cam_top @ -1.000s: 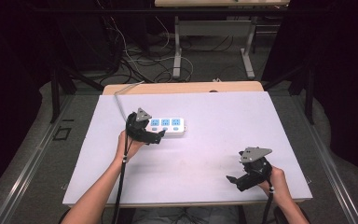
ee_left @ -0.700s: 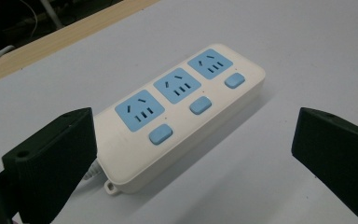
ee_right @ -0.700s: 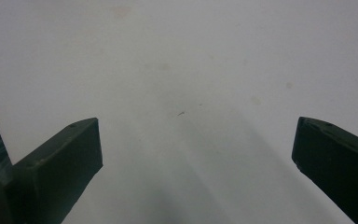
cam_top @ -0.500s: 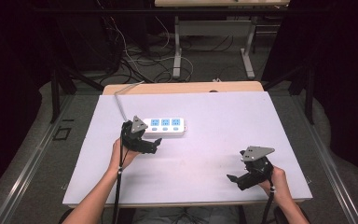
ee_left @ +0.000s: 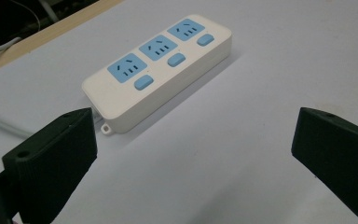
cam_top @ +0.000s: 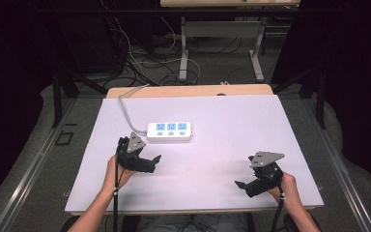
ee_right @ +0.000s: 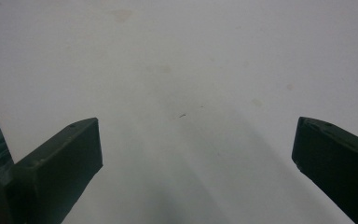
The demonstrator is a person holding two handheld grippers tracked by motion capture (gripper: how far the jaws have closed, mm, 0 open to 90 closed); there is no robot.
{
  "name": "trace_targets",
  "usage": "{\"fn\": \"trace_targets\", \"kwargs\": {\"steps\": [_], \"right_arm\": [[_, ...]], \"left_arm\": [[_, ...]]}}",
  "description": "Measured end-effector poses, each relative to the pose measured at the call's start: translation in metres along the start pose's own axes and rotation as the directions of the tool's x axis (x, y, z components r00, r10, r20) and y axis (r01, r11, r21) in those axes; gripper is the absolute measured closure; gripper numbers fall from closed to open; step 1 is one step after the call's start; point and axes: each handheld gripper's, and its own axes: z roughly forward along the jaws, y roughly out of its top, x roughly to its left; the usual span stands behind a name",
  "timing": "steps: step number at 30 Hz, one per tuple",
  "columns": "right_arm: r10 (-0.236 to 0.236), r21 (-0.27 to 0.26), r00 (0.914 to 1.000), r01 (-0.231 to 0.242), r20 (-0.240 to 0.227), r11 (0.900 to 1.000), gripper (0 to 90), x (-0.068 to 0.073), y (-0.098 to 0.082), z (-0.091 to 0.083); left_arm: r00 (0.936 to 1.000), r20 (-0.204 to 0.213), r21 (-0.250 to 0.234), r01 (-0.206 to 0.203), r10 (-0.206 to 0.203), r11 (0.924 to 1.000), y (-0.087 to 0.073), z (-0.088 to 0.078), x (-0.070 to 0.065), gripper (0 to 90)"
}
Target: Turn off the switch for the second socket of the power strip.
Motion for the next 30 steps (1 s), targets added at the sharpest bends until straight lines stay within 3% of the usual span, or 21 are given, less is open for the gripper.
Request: {"fn": "trace_targets", "kwargs": {"steps": [30], "right_arm": [[-0.002, 0.004, 1.0, 0.002, -0.004, 1.0, 1.0, 0.0, 0.0, 0.0]], "left_arm": [[0.9996, 0.027, -0.005, 0.001, -0.001, 1.0, -0.036, -0.044, -0.021, 0.0]]}}
